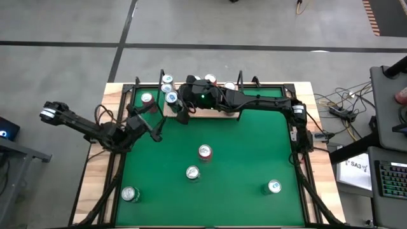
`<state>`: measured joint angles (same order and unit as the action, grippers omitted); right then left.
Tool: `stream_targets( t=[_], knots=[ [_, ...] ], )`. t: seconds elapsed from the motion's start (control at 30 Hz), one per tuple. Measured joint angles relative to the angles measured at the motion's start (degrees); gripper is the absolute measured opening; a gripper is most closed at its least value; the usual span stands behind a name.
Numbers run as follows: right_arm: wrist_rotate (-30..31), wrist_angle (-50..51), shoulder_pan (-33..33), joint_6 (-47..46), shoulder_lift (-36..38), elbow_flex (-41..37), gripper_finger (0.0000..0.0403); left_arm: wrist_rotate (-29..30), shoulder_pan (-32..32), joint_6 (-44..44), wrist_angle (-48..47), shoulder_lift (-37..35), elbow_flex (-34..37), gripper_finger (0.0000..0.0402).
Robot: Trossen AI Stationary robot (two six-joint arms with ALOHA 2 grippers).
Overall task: Pick and place cans onto a shelf
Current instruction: Put the top blue silver soda can on the shelf aligned with the other blue silver soda can
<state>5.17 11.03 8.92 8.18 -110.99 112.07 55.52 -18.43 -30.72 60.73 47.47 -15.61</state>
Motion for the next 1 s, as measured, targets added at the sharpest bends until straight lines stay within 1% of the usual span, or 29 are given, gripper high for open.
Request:
stream_targets(
  t=[0.07,0.2,0.23,0.27,0.37,0.5,0.6,0.7,0.83,1.0],
  knots=[
    [-3.3,1.6,0.4,0.1,0.6,0.0,0.0218,-5.6,-0.2,5.1,-8.9,-3.5,-1.1,0.0341],
    [-8.6,6.0,0.4,0.5,2.1,0.0,0.0218,-23.6,0.3,17.1,-33.3,-9.3,-6.5,0.0336],
    [-9.1,7.2,0.3,0.8,2.6,0.0,0.0218,-26.6,0.3,19.2,-38.4,-9.9,-8.4,0.0335],
    [-9.8,8.5,0.1,1.0,2.9,0.0,0.0218,-28.2,0.4,21.0,-42.7,-10.2,-10.3,0.0335],
    [-11.7,11.7,-0.7,1.2,3.5,0.0,0.0218,-29.1,0.4,24.0,-50.1,-10.1,-14.6,0.0334],
    [-11.7,14.4,-2.4,1.2,4.1,0.0,0.0218,-28.7,0.5,23.3,-52.0,-8.5,-16.4,0.0334],
    [-11.6,15.2,-3.6,0.2,4.2,0.0,0.0218,-24.5,0.5,22.9,-51.0,-7.3,-16.5,0.0334],
    [-11.2,16.1,-4.4,-0.9,4.4,0.0,0.0218,-19.6,0.5,24.4,-48.8,-6.0,-15.3,0.0334],
    [-9.3,15.6,-5.3,-0.7,4.8,0.0,0.0218,-18.6,0.5,25.3,-43.7,-3.6,-13.6,0.0334],
    [-9.0,15.2,-5.9,0.0,4.9,0.0,0.0218,-17.4,0.6,25.3,-39.3,-1.8,-11.2,0.0334]
  ],
)
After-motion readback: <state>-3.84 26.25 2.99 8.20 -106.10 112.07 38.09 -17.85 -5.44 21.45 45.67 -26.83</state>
